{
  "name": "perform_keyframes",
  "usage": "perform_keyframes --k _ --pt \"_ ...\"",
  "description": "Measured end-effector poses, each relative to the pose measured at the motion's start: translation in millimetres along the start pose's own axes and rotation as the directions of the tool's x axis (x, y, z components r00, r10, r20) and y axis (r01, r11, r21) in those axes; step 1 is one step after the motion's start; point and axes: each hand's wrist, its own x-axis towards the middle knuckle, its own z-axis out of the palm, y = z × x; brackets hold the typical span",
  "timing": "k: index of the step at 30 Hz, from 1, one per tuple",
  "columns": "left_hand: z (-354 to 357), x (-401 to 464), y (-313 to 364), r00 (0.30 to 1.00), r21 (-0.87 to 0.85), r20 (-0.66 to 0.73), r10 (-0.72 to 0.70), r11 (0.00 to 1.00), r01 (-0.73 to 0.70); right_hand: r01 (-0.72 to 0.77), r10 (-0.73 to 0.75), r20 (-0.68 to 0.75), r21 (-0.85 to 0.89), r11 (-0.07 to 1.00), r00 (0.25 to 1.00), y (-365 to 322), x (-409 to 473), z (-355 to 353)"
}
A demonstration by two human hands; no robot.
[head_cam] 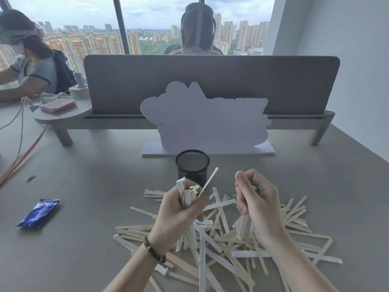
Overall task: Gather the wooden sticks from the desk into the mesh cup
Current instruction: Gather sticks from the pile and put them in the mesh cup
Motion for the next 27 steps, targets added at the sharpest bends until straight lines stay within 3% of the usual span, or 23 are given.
perform_keyframes --k 6,9,14,27 --pt "3 3 4 0.996 0.049 -0.091 0.004 0.999 0.001 -0.046 0.049 0.077 -0.03 0.998 0.996 6 -6 3" --pt "-1 6 14 0.987 -0.013 -0.123 0.099 0.995 -0.102 -0.058 0.058 0.044 -0.003 0.998 0.997 4 -6 3" --pt "-8 5 20 0.963 0.04 -0.137 0.231 0.973 -0.228 -0.029 0.029 0.024 0.03 0.999 0.999 4 -6 0" --pt "2 -15 -16 0.988 0.107 -0.12 0.098 0.991 -0.085 0.019 -0.013 0.078 -0.078 0.997 0.997 13 -9 -1"
